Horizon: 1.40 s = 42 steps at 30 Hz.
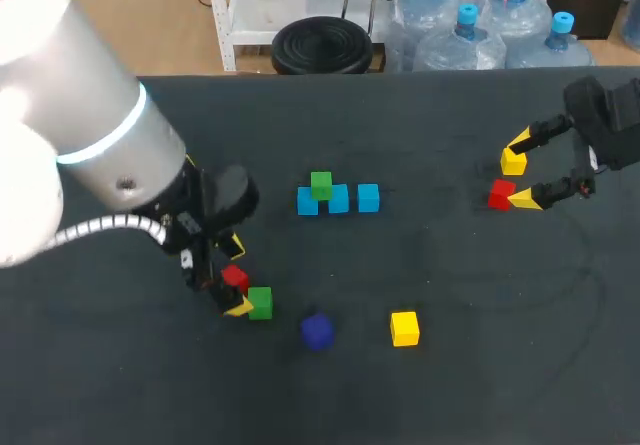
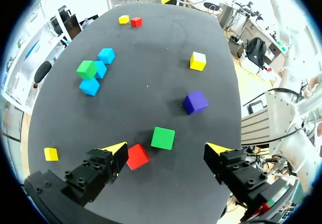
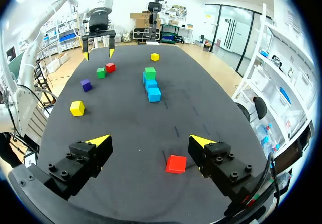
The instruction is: Place the blue cubes, place green cubes on the blue cubes, place the yellow cubes on the green cubes, then place the red cubes on the yellow cubes, and place purple cube on the red cubes.
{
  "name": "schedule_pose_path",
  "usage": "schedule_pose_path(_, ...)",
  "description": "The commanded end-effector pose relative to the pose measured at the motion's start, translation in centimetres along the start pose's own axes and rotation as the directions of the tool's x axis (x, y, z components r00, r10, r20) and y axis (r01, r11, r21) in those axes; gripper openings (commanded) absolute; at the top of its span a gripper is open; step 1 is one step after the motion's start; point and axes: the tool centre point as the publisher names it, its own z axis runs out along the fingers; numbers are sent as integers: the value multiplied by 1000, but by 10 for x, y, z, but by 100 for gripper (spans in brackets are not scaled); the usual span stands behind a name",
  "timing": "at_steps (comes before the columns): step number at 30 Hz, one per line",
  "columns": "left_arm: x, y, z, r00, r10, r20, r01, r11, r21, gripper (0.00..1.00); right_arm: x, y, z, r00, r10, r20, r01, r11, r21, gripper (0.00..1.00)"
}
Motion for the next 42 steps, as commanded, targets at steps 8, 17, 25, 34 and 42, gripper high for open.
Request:
schedule_pose_path(8,10,4,22,998,54,24,-54,999,-7,100,0,0,0,1000,0,0,0,1000,0,100)
schedule_pose_path(17,2,13,31,996,83,38,-82,997,-6,100,0,0,0,1000,0,0,0,1000,0,100)
schedule_pose_path(25,-6,9,38,995,86,48,-86,996,1,97,0,0,0,1000,0,0,0,1000,0,100)
schedule_pose_path(34,-7,4,47,995,89,46,-89,996,7,77,0,0,0,1000,0,0,0,1000,0,100)
schedule_pose_path(42,-2,4,51,995,91,46,-92,996,12,46,0,0,0,1000,0,0,0,1000,0,100)
